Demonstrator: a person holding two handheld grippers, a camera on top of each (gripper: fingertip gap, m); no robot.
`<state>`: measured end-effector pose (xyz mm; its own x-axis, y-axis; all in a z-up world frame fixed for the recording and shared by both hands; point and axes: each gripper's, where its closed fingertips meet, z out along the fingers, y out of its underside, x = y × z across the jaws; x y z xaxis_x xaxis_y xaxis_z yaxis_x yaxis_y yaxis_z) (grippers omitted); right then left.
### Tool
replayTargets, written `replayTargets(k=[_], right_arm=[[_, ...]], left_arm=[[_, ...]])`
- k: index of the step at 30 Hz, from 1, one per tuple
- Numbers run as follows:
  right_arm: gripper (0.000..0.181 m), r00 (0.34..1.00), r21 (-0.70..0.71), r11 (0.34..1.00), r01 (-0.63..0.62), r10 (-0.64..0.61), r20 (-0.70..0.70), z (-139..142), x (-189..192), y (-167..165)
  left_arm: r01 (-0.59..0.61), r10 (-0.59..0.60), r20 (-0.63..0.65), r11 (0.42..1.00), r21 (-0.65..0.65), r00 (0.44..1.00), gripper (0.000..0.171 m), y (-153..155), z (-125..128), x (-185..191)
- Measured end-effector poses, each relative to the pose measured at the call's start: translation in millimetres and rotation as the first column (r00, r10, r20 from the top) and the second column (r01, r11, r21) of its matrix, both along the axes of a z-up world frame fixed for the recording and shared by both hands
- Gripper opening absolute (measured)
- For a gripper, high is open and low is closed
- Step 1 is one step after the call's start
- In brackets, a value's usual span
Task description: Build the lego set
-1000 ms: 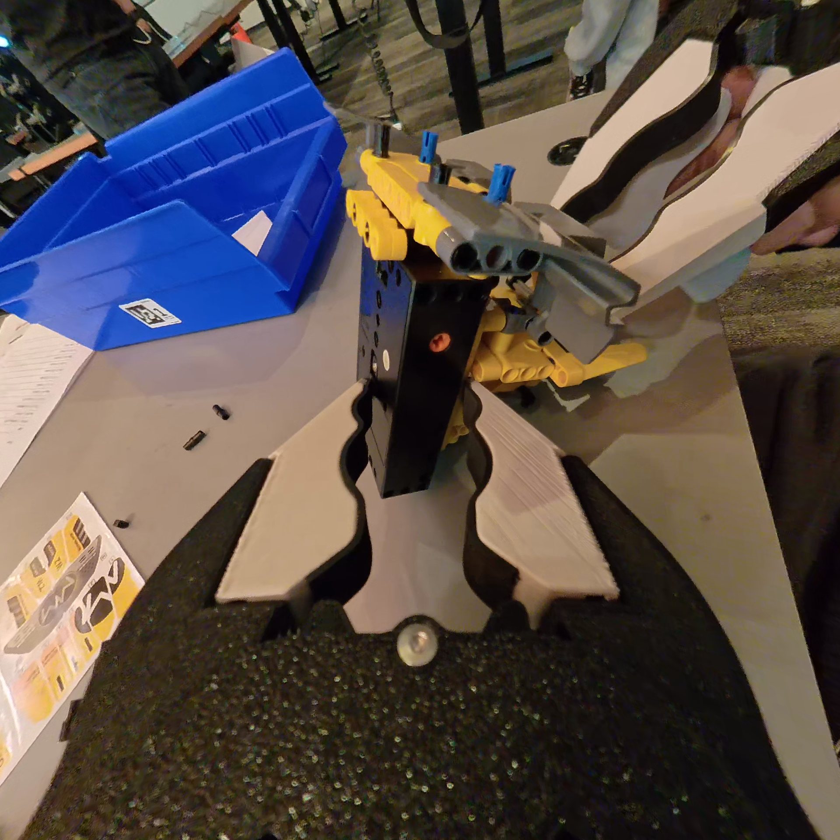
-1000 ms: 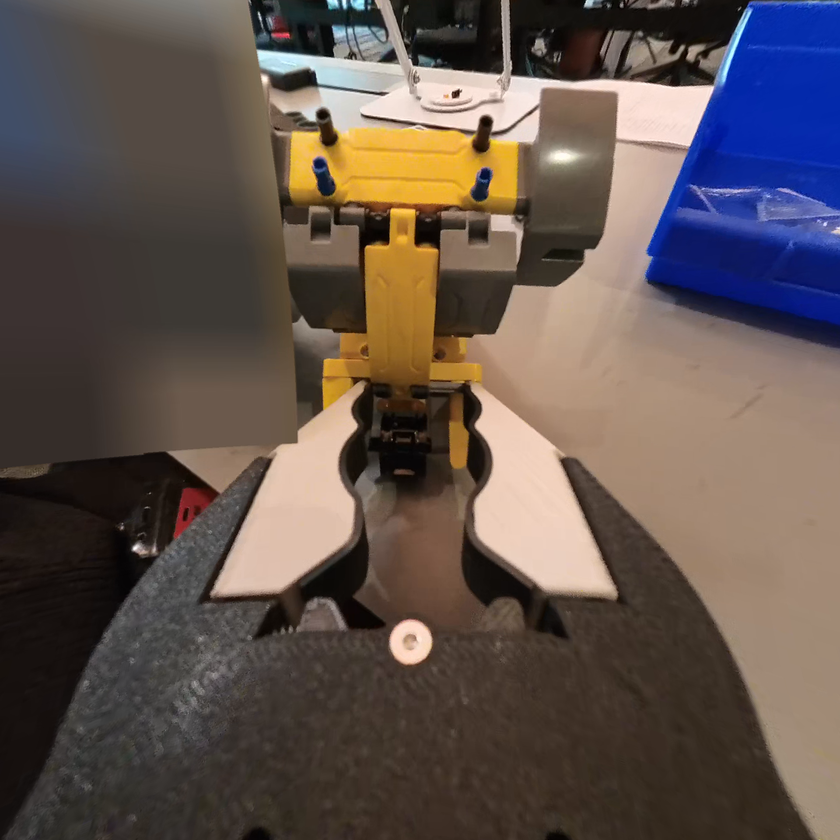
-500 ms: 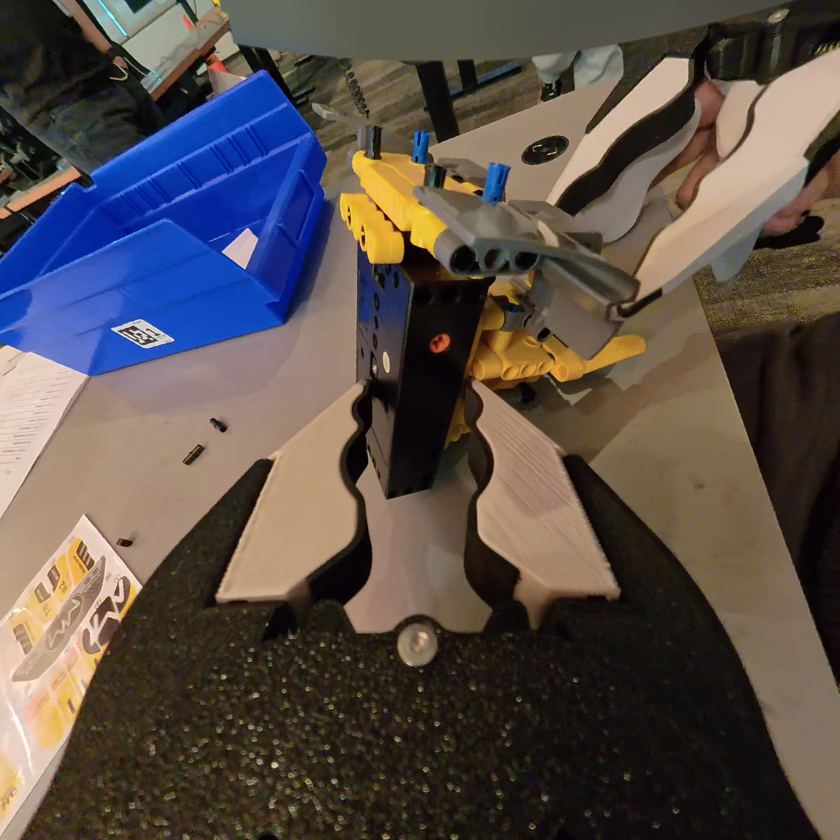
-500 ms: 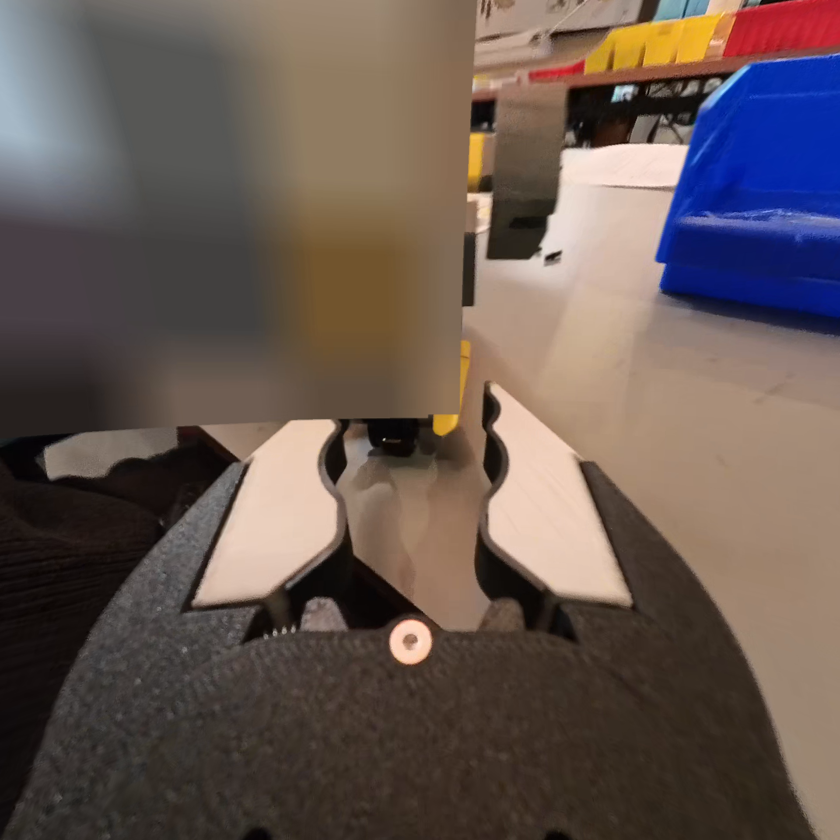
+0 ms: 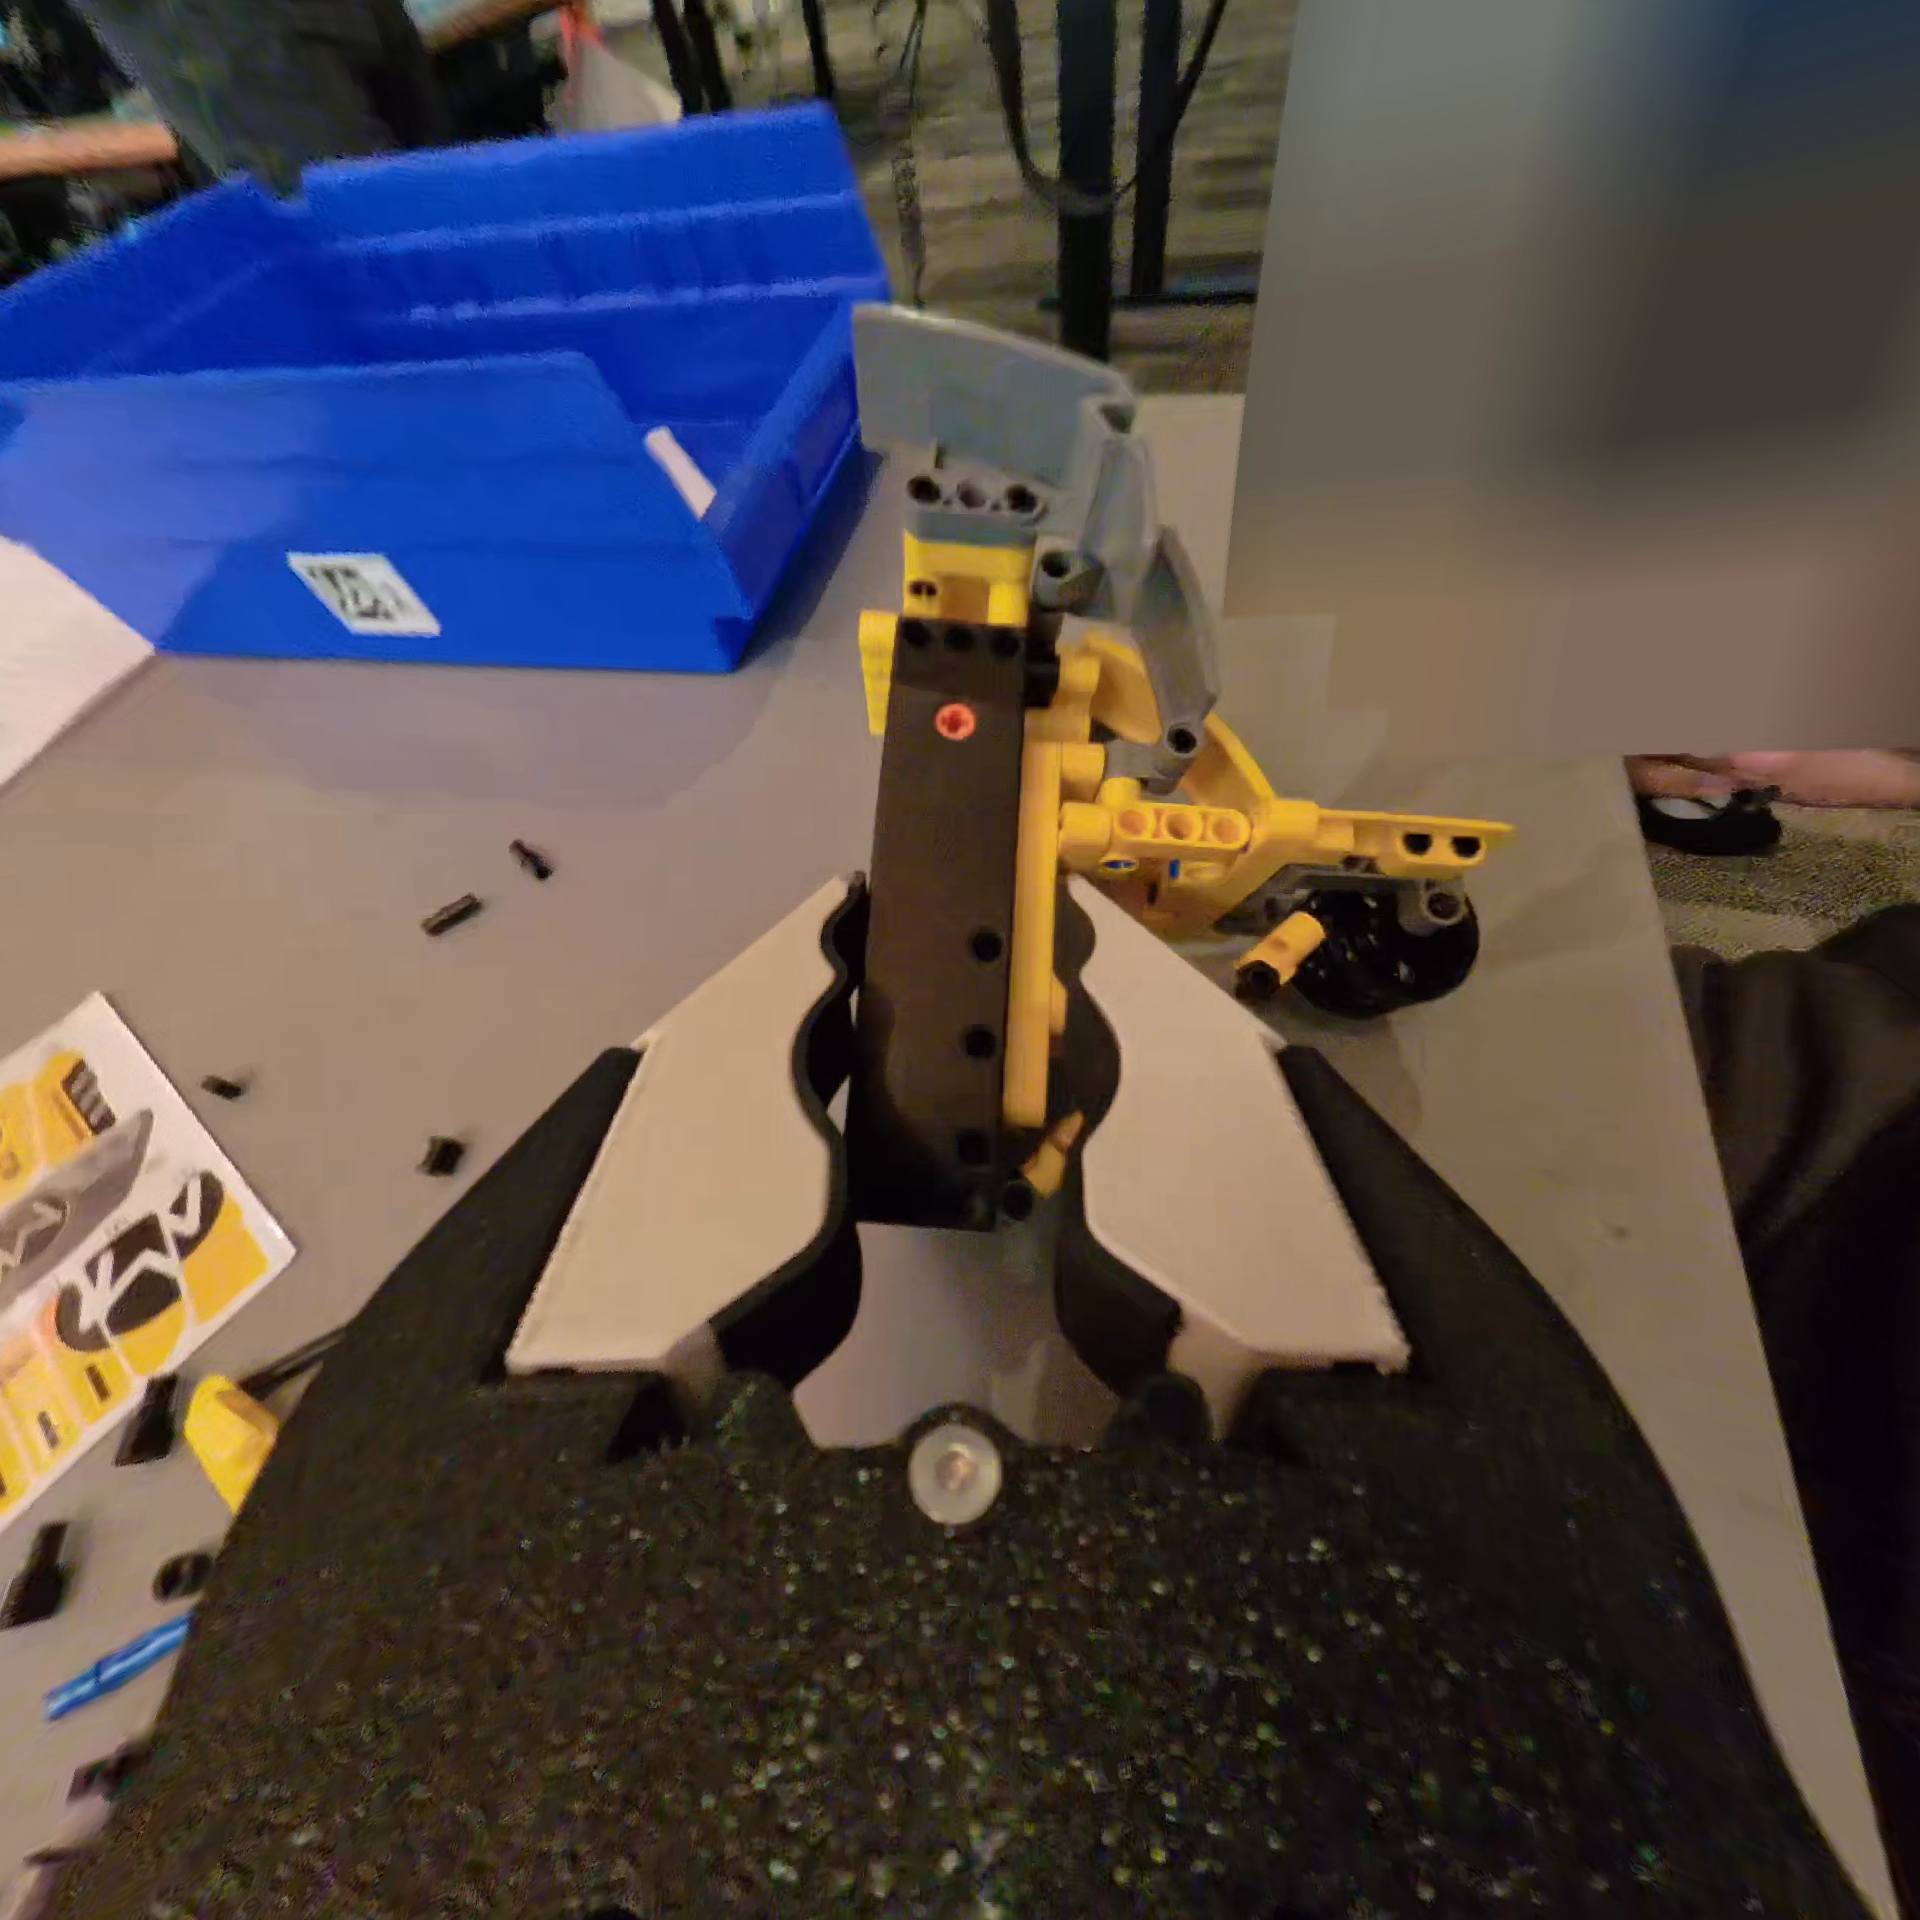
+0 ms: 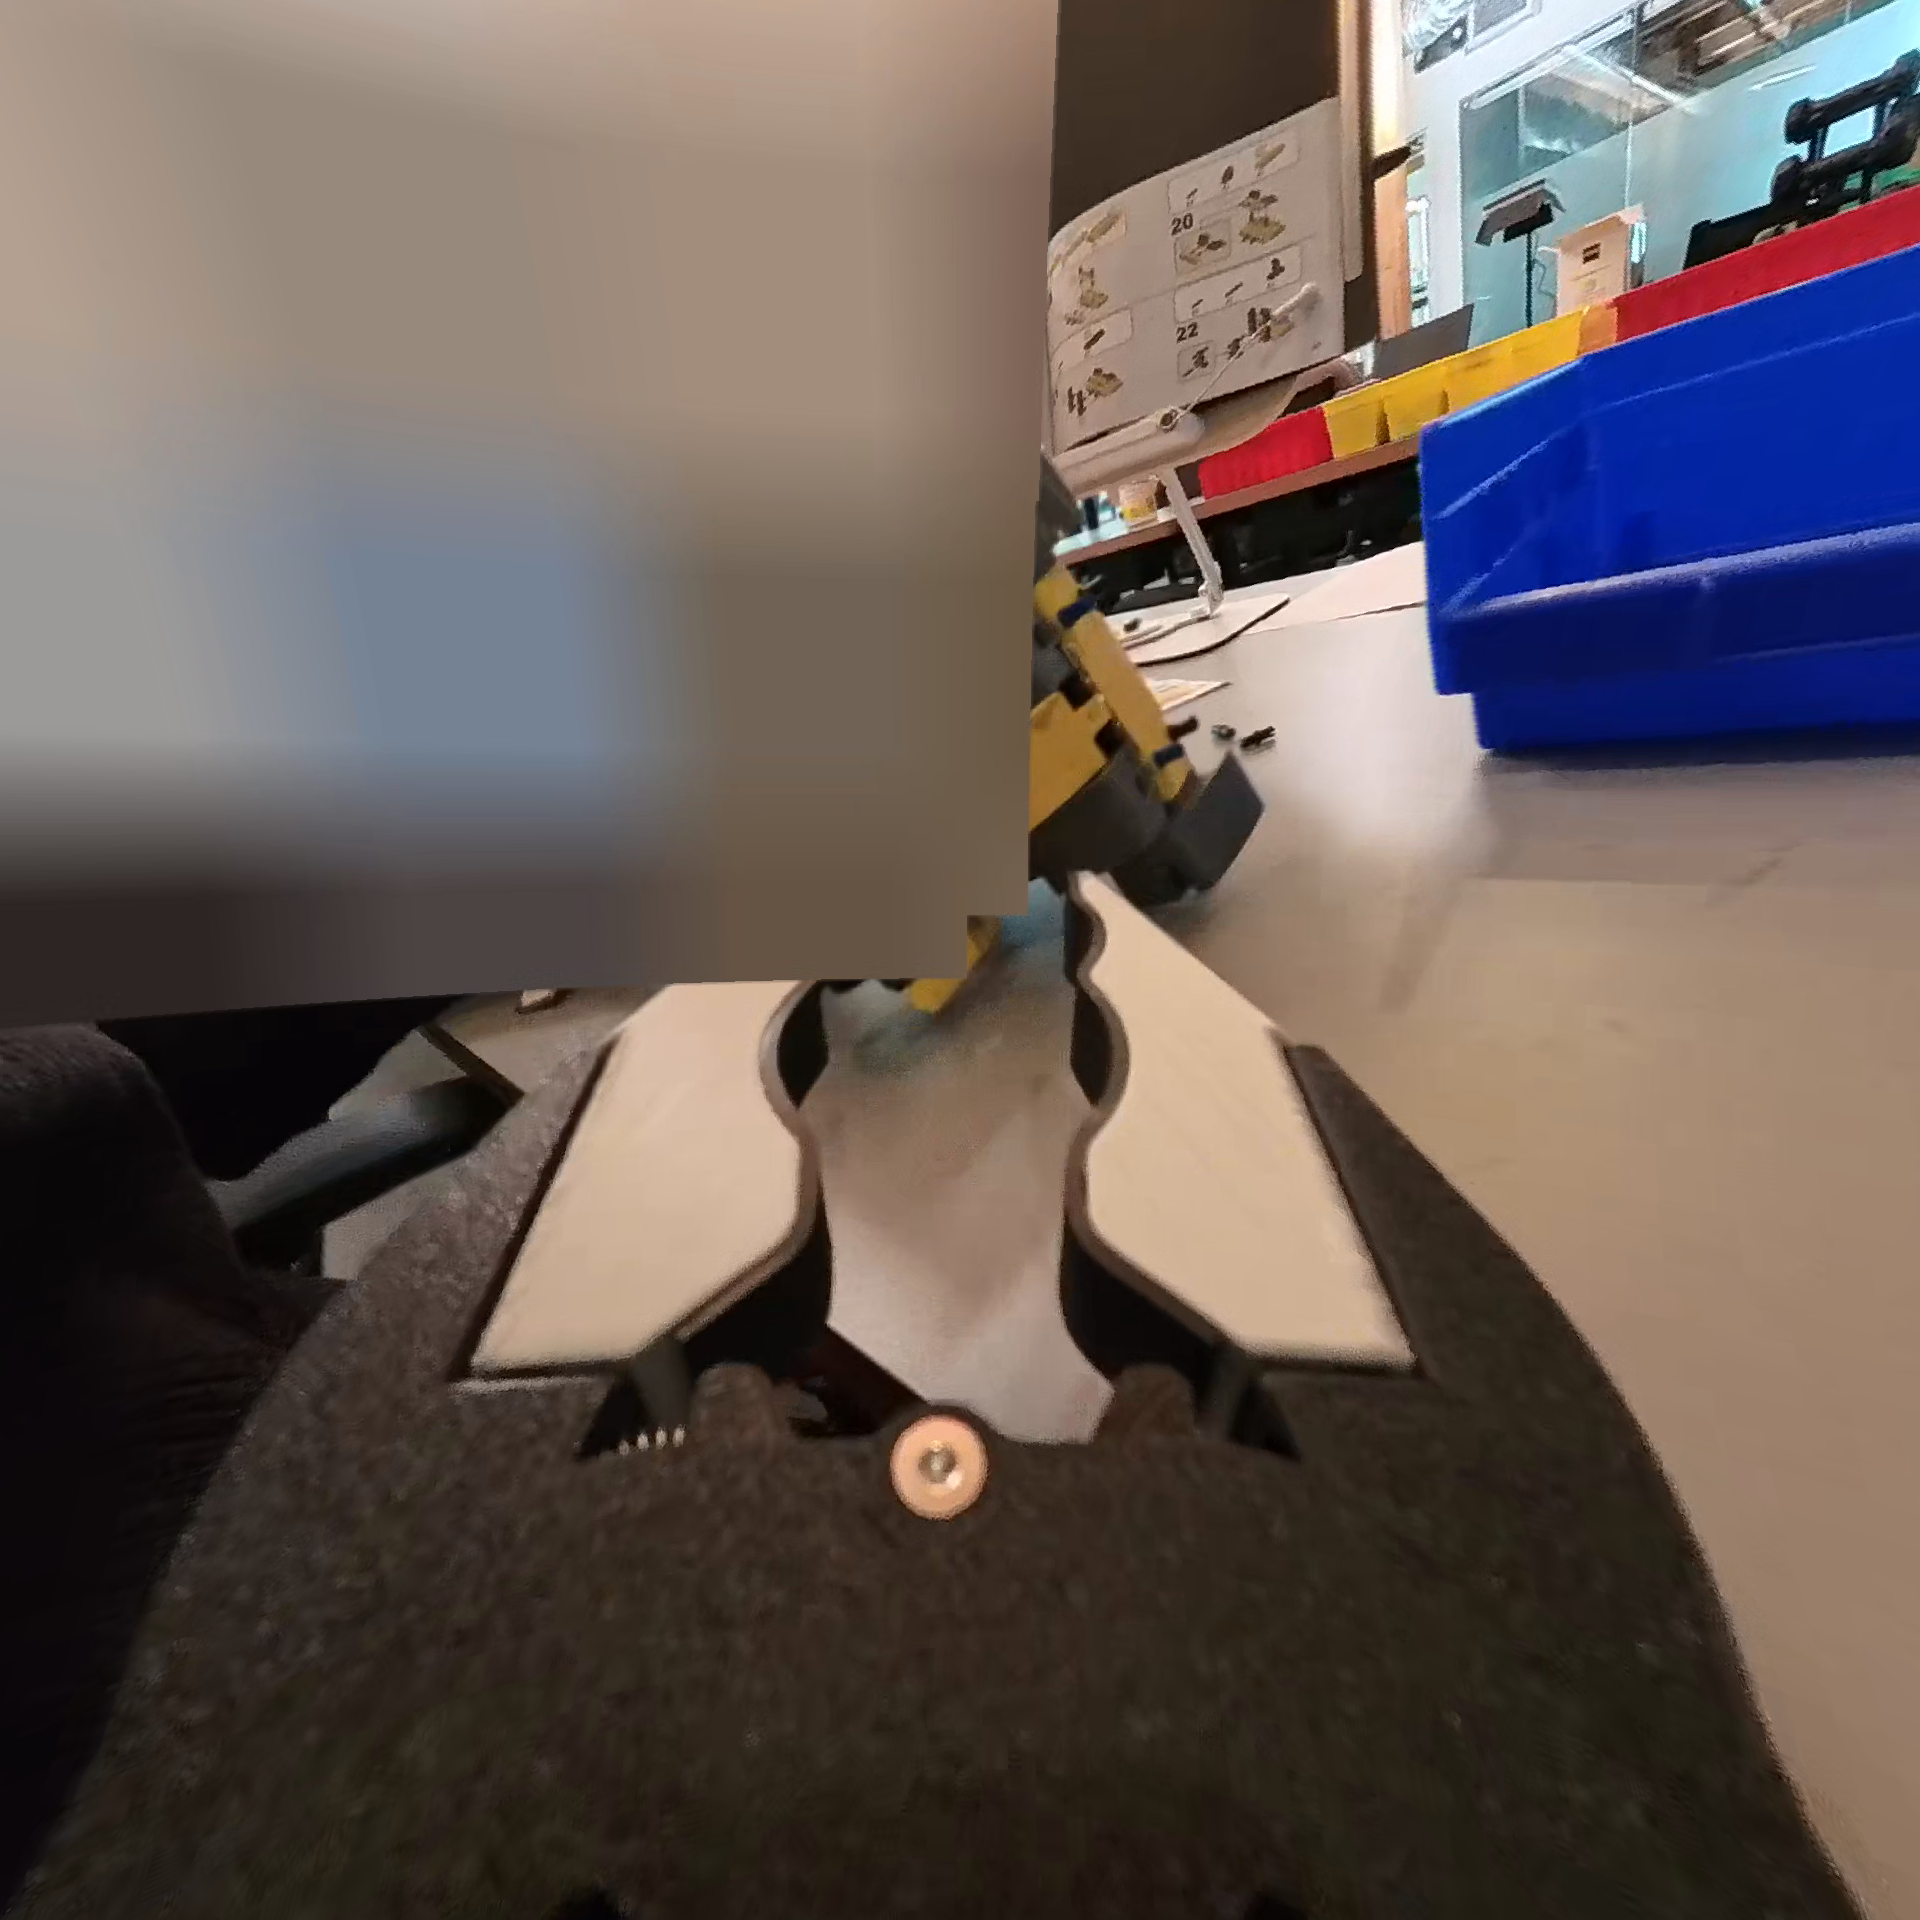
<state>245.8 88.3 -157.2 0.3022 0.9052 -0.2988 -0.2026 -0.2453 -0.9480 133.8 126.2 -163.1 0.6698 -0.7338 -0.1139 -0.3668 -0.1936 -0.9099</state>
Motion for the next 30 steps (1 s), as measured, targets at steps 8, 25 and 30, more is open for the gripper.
replayTargets(k=[8, 25, 30], right_arm=[[0.040, 1.000, 0.005, 1.000, 0.017, -0.017, 0.015, -2, -2, 1], [0.032, 0.999, 0.052, 0.998, 0.028, -0.029, 0.016, -2, -2, 1], [0.029, 0.999, 0.074, 0.997, 0.031, -0.032, 0.017, -2, -2, -1]], left_arm=[[-0.020, 0.046, 0.144, 0.983, -0.180, 0.989, 0.033, 6, -2, -7], [0.115, 0.209, 0.511, 0.839, -0.532, 0.834, 0.033, 12, -3, -20], [0.131, 0.208, 0.520, 0.831, -0.541, 0.829, 0.033, 12, -3, -20]])
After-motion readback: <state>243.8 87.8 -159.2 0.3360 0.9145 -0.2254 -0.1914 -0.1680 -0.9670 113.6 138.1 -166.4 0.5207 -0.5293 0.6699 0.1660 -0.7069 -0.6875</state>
